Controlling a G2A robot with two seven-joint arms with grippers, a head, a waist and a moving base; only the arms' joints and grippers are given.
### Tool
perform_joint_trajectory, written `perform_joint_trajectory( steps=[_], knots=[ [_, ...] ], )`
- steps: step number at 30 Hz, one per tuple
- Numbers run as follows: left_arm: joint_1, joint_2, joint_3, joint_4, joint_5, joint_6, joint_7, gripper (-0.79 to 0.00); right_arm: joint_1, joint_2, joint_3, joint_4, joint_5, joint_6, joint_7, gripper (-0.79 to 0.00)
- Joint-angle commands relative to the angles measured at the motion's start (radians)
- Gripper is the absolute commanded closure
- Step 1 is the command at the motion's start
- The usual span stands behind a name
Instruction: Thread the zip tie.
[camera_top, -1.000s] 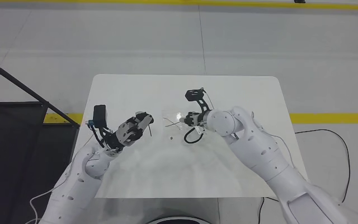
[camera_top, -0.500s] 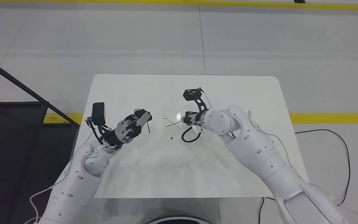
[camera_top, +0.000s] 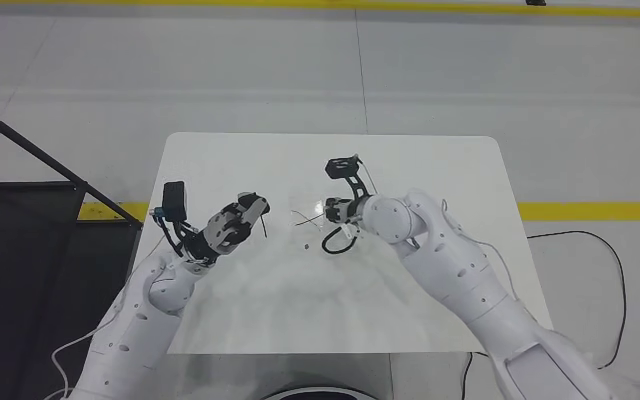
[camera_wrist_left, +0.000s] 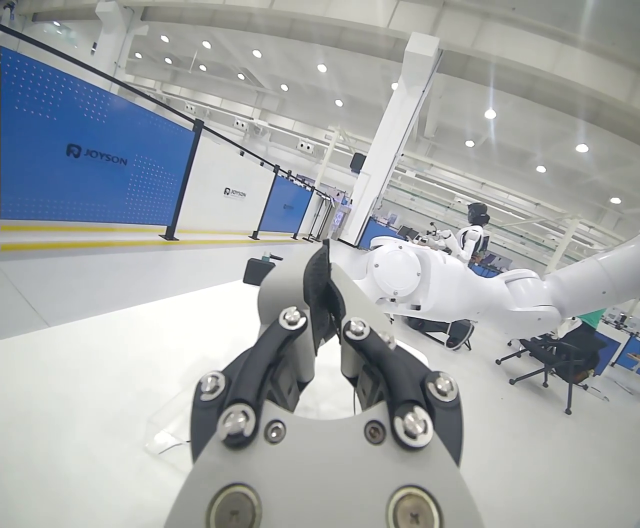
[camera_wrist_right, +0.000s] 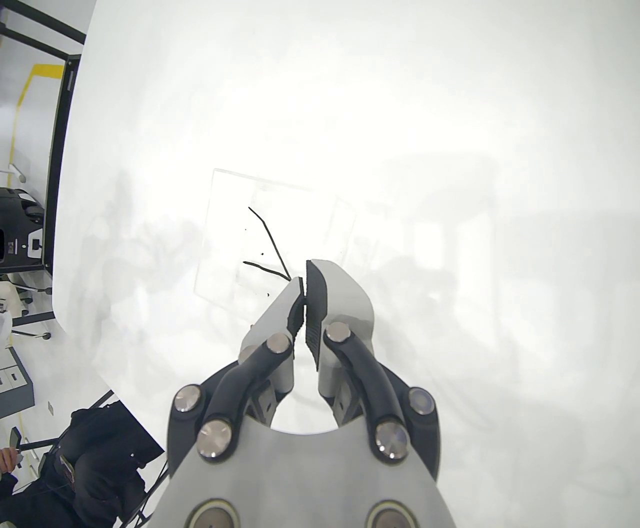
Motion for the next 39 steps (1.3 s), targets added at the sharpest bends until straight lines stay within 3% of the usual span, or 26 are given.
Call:
perform_joint_trajectory(
  steps=[1, 11, 20, 27, 39],
  knots=[
    [0.001, -0.001, -0.001, -0.001, 0.001, 0.0, -0.001, 0.0, -0.012, 0.003, 0.016, -0.016, 0.001, -0.001, -0.009, 0.0],
    [0.015, -0.011, -0.008, -0.024, 0.07, 0.053, 0.039, 0.0, -0.151, 0.044, 0.142, -0.177, -0.018, -0.009, -0.065, 0.0],
    [-0.002, -0.033, 0.042, -0.013, 0.249, 0.165, 0.16, 0.0, -0.428, 0.11, 0.346, -0.465, -0.058, -0.057, -0.129, 0.0],
    [-0.034, -0.041, 0.068, 0.027, 0.244, 0.166, 0.167, 0.0, -0.637, 0.142, 0.48, -0.631, -0.04, -0.128, -0.191, 0.0],
    [-0.034, -0.041, 0.068, 0.027, 0.244, 0.166, 0.167, 0.0, -0.637, 0.142, 0.48, -0.631, -0.04, -0.128, -0.191, 0.0]
  ],
)
